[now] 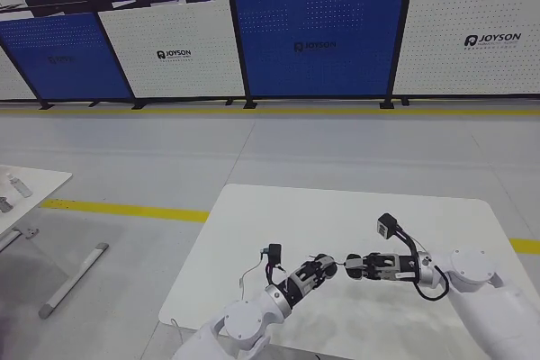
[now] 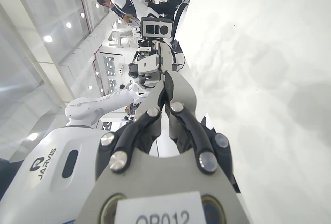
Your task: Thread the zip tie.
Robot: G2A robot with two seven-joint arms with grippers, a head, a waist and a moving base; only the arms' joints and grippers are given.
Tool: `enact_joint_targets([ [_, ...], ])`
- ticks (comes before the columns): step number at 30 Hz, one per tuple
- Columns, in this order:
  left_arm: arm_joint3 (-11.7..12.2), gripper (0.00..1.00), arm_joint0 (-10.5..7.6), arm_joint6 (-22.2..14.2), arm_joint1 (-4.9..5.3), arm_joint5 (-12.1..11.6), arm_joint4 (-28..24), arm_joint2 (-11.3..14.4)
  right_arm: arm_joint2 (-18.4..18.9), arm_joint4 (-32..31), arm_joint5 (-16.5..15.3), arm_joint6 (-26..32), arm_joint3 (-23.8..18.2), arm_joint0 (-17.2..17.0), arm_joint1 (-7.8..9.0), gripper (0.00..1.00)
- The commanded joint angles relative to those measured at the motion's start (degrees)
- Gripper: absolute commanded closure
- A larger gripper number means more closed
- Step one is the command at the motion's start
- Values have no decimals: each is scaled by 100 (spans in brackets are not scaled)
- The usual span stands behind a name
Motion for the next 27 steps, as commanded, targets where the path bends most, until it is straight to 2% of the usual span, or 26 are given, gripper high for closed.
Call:
enact_joint_targets([
  [1, -12, 44, 0, 4, -1, 63, 14, 0, 11, -7, 4, 0, -12, -10, 1, 100],
  [2, -18, 0, 2, 12, -2, 73, 15, 0, 16, -15, 4, 0, -20, -17, 2, 100],
  [14, -18, 0, 5, 27, -5, 80, -2, -1, 70, -158, 16, -199, -107, -101, 9, 100],
  [21, 17, 0, -58, -9, -27, 333, -333, -38, 70, -158, 16, -199, -107, -101, 9, 100],
  [27, 17, 0, -58, -9, -27, 333, -333, -38, 128, -152, 10, -430, -317, -267, 19, 100],
])
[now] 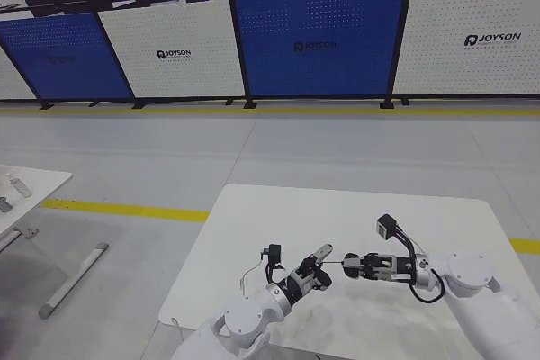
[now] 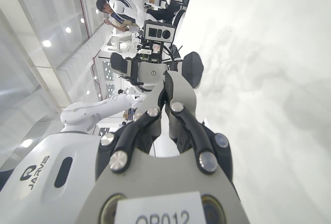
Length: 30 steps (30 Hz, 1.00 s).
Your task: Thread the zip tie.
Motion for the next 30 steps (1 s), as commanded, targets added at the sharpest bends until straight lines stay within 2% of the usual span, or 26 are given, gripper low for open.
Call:
enact_joint_targets([
  [1, 0, 0, 0, -1, 0, -1, -1, 0, 33, -5, 14, -21, -47, -36, 9, 100],
  [6, -18, 0, -3, 59, -11, -260, -58, -66, 108, 13, 42, -44, -88, -86, 23, 100],
  [7, -4, 28, 12, 47, -9, -282, -54, -78, 123, 12, 47, -42, -94, -93, 26, 100],
  [8, -5, 52, 18, 38, -8, -287, -57, -85, 136, 13, 50, -42, -98, -98, 29, 100],
  [9, -3, 63, 21, 26, -7, -284, -37, -90, 149, 13, 53, -42, -104, -105, 32, 100],
  [10, 0, 70, 23, 14, -6, -277, -23, -92, 162, 14, 55, -42, -110, -111, 34, 100],
  [14, 33, 87, 14, -66, -6, -217, 40, -64, 210, 18, 74, -34, -137, -140, 44, 100],
  [24, 57, 100, -32, -170, -17, -119, -88, -86, 223, -27, 133, 18, -150, -133, 39, 100],
  [30, 14, 100, -1, -215, -11, -140, -67, -117, 243, -37, 171, 24, -145, -123, 37, 100],
])
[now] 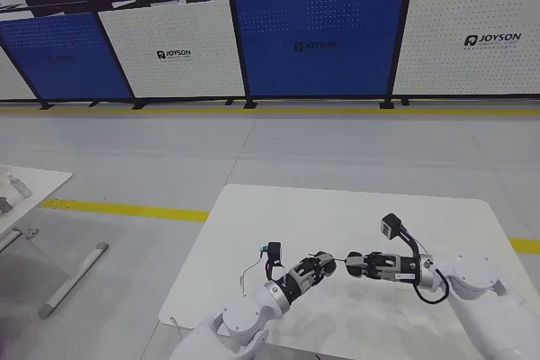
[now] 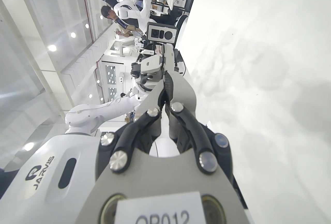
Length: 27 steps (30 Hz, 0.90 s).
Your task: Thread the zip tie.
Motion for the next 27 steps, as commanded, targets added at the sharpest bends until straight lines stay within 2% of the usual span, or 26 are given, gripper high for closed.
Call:
enact_joint_targets([
  [1, -6, 100, 5, -10, 2, -4, 20, -8, 2, -4, 15, 8, -1, 0, -1, 100],
  [9, -7, 100, 10, -12, 2, 15, 89, -14, 2, -59, 53, 43, -8, 21, -5, 100],
  [10, -7, 100, 11, -12, 2, 14, 96, -14, 3, -65, 51, 48, -11, 21, -5, 86],
  [11, -7, 100, 13, -11, 2, 12, 103, -15, 4, -71, 54, 55, -11, 21, -5, 51],
  [12, -9, 100, 15, -8, 1, 9, 108, -17, 5, -64, 62, 60, -9, 19, -6, 0],
  [17, -17, 100, 34, 104, 1, 26, 159, -47, 90, 66, -30, 75, 44, -37, 3, 0],
  [19, -45, 100, 43, 223, 1, 188, 194, -70, 165, 117, -73, 73, 81, -81, 21, 0],
  [21, -142, 100, 54, 273, 13, 226, 358, -99, 246, 139, -120, 70, 97, -123, 43, 0],
  [25, -505, 100, 298, 181, 89, 325, 637, -317, 458, 237, -274, 87, 54, -269, 100, 0],
  [27, -663, 100, 426, 92, 129, 492, 695, -451, 488, 238, -293, 66, 33, -298, 109, 0],
])
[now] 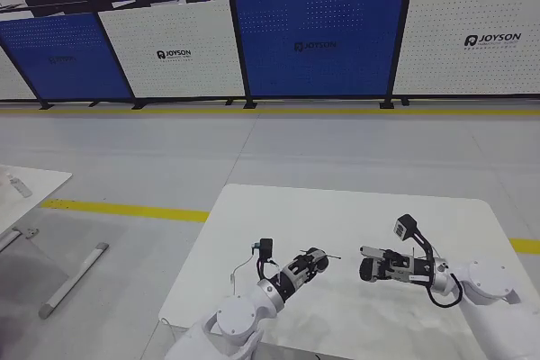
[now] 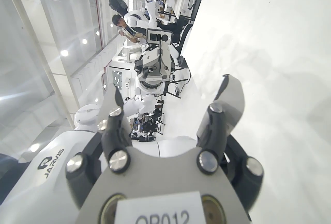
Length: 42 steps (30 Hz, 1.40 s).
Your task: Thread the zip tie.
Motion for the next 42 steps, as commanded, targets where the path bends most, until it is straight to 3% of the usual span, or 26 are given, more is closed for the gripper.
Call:
enact_joint_targets([
  [1, -161, 100, 126, -90, 38, 196, 23, -141, 6, -3, -2, -8, -6, -6, 1, 0],
  [12, -161, 100, 126, -90, 38, 196, 23, -141, 6, -3, -2, -8, -6, -6, 1, 0],
  [17, -325, 100, 147, -266, 24, -15, -748, -318, 6, -3, -2, -8, -6, -6, 1, 0],
  [22, -771, 100, 331, -474, 56, -453, -1337, -766, 6, -3, -2, -8, -6, -6, 1, 0],
  [26, -1410, 100, 613, -487, 96, -750, -1358, -1118, 6, -3, -2, -8, -6, -6, 1, 0],
  [30, -1950, 100, 877, -329, 119, -854, -1208, -1354, 6, -3, -2, -8, -6, -6, 1, 0],
  [39, -1950, 100, 877, -329, 119, -854, -1208, -1354, 6, -3, -2, -8, -6, -6, 1, 0],
  [42, -1949, 100, 822, -335, 100, -952, -1428, -1301, 6, -3, -2, -8, -6, -6, 1, 0],
])
